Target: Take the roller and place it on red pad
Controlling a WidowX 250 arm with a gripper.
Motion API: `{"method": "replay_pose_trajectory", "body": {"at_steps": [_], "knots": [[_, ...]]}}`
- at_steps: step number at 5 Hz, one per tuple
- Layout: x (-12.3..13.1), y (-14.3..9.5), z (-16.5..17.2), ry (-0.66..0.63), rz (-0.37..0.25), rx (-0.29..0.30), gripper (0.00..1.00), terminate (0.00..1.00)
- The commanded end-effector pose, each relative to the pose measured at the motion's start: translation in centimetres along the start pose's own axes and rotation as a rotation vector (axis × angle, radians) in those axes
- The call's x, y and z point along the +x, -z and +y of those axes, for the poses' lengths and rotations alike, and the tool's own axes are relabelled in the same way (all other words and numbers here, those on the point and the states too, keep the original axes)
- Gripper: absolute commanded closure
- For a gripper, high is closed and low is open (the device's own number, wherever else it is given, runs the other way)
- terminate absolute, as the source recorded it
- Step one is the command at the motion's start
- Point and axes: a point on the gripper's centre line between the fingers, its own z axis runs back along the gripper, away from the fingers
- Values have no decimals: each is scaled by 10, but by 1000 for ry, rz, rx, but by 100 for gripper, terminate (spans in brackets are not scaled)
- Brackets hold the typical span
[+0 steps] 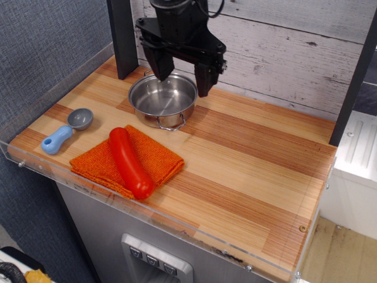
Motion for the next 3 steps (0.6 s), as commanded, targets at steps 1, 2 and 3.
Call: {"method": "replay_pose_trajectory", "body": {"at_steps": [1, 2, 3], "knots": [[-6, -8, -4, -4, -2, -67, 0, 0], [-5, -6, -4, 13, 40, -78, 0, 0], [-5, -6, -5, 35, 53, -66, 0, 0]]}}
